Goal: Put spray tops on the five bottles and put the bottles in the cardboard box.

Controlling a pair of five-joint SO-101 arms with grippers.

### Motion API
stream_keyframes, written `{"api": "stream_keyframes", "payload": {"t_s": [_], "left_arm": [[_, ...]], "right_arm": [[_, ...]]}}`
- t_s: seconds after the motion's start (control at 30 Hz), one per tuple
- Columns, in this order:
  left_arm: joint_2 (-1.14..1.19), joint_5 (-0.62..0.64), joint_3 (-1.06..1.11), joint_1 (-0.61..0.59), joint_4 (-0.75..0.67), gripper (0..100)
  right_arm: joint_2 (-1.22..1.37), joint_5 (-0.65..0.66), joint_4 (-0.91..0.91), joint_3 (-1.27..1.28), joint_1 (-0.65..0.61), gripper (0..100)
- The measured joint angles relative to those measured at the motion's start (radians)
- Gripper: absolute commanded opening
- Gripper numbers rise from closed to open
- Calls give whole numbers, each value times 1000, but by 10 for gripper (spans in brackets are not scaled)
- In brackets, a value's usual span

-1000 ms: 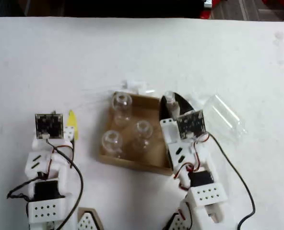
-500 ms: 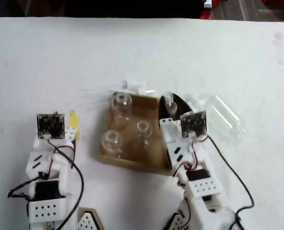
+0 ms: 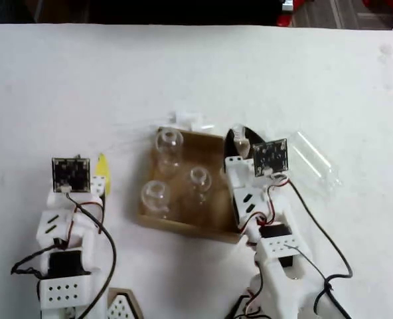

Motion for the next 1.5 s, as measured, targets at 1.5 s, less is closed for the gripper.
{"api": "stream_keyframes", "payload": {"t_s": [1.5], "left_arm": [[0,0,17,0,-28,154]], "right_arm": [[-956,91,1010,-129,425,163]]}}
